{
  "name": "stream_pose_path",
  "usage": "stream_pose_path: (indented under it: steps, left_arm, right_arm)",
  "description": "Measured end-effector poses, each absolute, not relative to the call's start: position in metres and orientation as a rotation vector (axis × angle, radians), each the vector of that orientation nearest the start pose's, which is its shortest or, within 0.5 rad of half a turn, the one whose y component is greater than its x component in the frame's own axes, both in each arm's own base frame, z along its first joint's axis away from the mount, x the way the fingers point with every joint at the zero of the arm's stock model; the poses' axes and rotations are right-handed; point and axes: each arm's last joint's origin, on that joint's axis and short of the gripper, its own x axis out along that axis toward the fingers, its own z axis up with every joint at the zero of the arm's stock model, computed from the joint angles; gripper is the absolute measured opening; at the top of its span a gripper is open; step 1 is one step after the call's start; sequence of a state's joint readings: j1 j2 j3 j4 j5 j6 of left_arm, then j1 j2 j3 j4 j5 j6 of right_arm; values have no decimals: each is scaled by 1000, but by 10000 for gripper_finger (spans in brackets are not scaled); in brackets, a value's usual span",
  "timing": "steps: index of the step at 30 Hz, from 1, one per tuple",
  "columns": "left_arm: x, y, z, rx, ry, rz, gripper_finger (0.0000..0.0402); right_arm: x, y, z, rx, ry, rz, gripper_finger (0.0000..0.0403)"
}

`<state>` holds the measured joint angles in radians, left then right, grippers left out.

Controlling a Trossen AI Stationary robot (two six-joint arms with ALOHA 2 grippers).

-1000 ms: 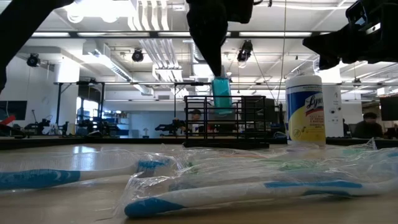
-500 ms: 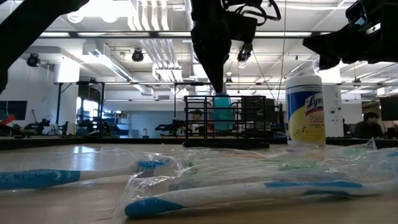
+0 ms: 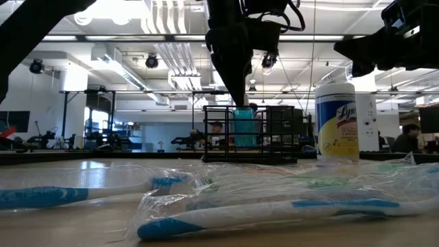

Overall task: Pick & Place toothbrushing station
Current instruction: Put the top mouthwash bottle into the wire organizer

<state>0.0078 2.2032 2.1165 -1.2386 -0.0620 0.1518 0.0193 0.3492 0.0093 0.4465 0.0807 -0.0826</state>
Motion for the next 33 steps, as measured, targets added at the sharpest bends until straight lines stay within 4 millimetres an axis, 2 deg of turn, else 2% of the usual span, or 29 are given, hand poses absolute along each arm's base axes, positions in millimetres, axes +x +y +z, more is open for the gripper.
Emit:
stream_pose_path:
  steps: [13,17,30,33]
  left_arm:
    - [451,16,259,164,1311,-31,97]
    - [455,21,251,183,1307,0,97]
    - [452,22,242,187,1340,0,97]
    - [453,22,243,184,1332,10,132]
  right_arm:
    - [119,0,179,-77,-104,-66,8]
    - [119,0,179,-77,-103,-66,8]
    - [119,0,179,-76,-104,-65,8]
    - [119,0,179,-76,-104,-66,8]
